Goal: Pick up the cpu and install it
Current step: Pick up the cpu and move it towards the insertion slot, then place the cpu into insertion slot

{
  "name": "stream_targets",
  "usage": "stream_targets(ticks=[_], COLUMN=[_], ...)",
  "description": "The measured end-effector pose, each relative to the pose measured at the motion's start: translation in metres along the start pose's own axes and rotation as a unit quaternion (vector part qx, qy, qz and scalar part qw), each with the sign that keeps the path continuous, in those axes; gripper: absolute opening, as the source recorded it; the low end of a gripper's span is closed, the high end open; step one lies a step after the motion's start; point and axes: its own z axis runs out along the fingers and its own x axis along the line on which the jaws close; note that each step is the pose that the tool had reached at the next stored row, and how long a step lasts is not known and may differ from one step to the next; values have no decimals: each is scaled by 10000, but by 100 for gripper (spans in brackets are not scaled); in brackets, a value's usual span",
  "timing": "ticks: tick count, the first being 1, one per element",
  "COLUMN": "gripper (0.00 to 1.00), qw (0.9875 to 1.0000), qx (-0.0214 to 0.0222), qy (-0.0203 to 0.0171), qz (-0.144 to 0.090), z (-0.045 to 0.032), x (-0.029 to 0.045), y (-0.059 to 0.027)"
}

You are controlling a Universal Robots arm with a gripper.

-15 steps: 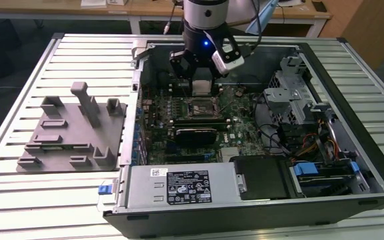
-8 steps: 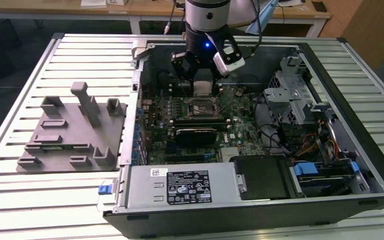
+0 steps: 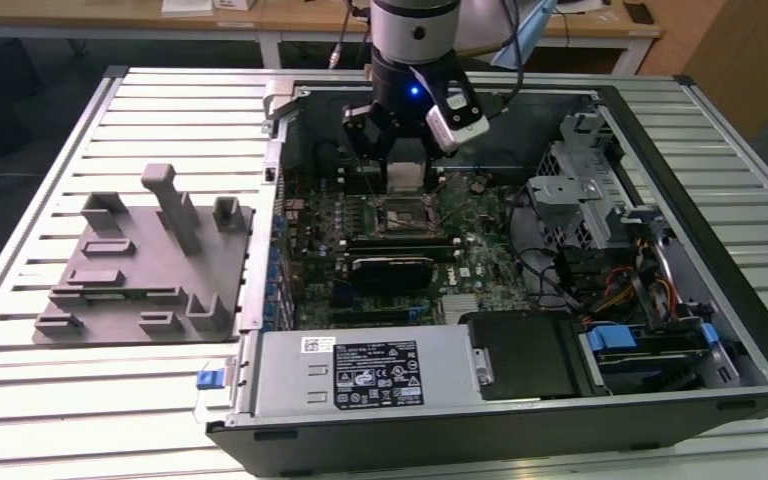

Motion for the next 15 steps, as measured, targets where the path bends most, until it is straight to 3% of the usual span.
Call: stream_targets(ticks=[5, 7, 15], gripper=[54, 54, 54], qw=[10000, 10000, 10000], qx=[2, 23, 29], qy=[5, 5, 8], qz=[1, 0, -1], z=[72, 98, 104], x=[-15, -18, -18], y=[33, 41, 42])
